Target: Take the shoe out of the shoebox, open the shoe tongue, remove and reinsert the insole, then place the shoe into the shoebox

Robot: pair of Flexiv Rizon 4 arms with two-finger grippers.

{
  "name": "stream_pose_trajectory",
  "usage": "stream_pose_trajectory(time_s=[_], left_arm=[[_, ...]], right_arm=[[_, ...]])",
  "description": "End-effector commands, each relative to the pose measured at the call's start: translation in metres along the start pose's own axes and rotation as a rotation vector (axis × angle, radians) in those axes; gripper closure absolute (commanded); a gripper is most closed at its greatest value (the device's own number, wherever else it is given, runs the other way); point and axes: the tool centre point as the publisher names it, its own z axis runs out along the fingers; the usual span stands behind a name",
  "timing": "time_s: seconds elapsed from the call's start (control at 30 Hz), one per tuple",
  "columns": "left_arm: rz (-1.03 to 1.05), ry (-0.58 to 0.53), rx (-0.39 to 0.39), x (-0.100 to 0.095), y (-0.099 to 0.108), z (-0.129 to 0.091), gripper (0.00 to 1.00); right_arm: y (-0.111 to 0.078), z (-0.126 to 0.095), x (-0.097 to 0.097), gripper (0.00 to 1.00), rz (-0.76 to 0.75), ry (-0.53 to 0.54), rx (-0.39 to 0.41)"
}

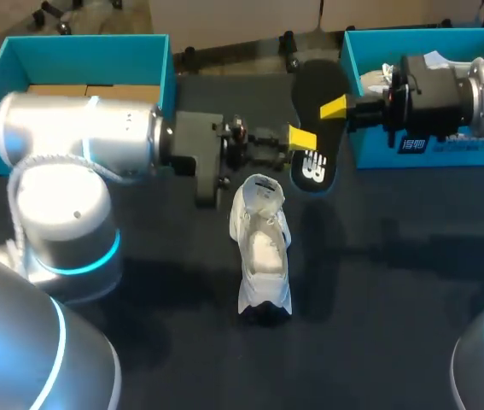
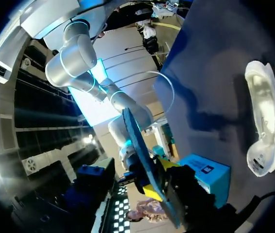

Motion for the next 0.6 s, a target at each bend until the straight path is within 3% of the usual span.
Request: stream_pose_trajectory(time_s=[0.03, 0.2, 0.33, 0.6], left_arm=[[-0.007, 0.172, 0.130, -0.013, 0.010, -0.036, 0.00], [-0.024, 0.297, 0.214, -0.018, 0.013, -0.044, 0.00], [-0.044, 0.390, 0.223, -0.024, 0.016, -0.044, 0.00], [-0.044, 0.390, 0.223, -0.024, 0.016, -0.044, 0.00]], right_arm=[[0.000, 0.001, -0.004, 1.00, 0.011, -0.017, 0.011], [-0.002, 0.005, -0.013, 1.00, 0.031, -0.012, 0.028], [-0.003, 0.008, -0.016, 1.00, 0.037, -0.013, 0.036], [-0.005, 0.013, -0.017, 1.00, 0.040, -0.010, 0.046]])
